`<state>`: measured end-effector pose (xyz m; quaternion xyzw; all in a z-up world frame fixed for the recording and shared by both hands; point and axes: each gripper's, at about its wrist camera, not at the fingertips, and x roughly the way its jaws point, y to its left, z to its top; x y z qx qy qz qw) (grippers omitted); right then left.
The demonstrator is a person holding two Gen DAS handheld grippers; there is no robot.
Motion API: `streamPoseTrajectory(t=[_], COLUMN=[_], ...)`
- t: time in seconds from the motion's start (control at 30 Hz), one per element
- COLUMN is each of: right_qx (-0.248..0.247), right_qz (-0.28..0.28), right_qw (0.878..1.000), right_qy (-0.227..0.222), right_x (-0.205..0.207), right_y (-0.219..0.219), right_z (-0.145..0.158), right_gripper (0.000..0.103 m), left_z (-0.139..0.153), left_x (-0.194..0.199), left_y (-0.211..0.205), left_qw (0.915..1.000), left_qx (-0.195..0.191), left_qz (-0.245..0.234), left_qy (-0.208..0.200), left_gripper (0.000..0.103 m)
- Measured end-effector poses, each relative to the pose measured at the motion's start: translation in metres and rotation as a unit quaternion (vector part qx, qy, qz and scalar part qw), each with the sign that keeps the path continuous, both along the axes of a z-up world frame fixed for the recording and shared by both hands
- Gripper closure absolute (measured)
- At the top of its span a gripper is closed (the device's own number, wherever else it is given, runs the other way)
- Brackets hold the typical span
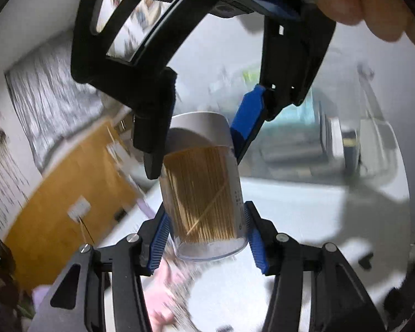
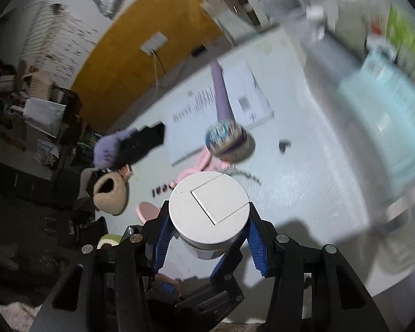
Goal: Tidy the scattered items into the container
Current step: 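Lift and carry the toothpick jar with the right gripper over the container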
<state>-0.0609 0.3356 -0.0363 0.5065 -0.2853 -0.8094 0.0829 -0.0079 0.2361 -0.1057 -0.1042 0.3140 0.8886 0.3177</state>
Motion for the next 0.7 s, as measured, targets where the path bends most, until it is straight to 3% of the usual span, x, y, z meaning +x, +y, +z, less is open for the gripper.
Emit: streamPoseTrajectory(t=[0.33, 0.57, 0.7], right_qx=[0.038, 0.036, 0.04], right_qz=[-0.044, -0.061, -0.068], right_qw=[0.993, 0.99, 0.989], right_qy=[0.1, 0.121, 0.125], right_x=[0.023, 0.018, 0.008], right_y=[0.072, 0.122, 0.149], right_z=[0.09, 0.112, 0.113], right_gripper=[0.052, 0.052, 0.052], left_z=[0.081, 0.112, 0.121], left_x=[-0.006, -0.016, -0.032], left_y=[0.06, 0.103, 0.125], left_qw=[0.9913, 0.988, 0.991], left_qx=[0.058, 0.077, 0.085], left_qz=[-0.063, -0.083, -0.076], left_qy=[0.1, 0.105, 0.071], left_gripper=[0.052, 0.052, 0.051])
